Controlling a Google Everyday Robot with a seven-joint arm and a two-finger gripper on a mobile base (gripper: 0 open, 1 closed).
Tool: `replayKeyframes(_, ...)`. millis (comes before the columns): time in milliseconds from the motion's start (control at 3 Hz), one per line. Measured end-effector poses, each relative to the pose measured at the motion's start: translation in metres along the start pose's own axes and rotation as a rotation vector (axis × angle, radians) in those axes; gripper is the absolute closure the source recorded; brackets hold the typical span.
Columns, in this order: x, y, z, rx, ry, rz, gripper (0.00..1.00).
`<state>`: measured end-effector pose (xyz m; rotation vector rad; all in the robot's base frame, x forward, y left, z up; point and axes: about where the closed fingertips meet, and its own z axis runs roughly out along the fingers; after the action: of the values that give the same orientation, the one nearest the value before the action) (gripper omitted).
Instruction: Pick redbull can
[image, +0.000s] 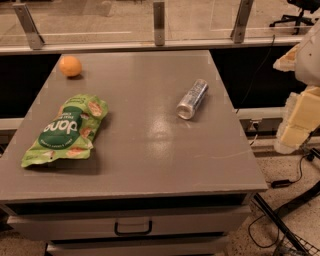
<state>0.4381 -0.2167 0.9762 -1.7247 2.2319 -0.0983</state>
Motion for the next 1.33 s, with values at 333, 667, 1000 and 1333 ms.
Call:
replayKeyframes(333, 0.0, 0.0, 0.0, 0.0, 0.0, 0.0, 0.0)
replayKeyframes(667, -0.014, -0.017, 0.008, 0.0, -0.009, 0.028, 0.0)
replayKeyframes(1000, -0.052, -0.051, 0.031, -0.014, -0.001, 0.127, 0.0)
replayKeyframes(1333, -0.076, -0.068, 0.046, -0.027, 0.002, 0.223, 0.0)
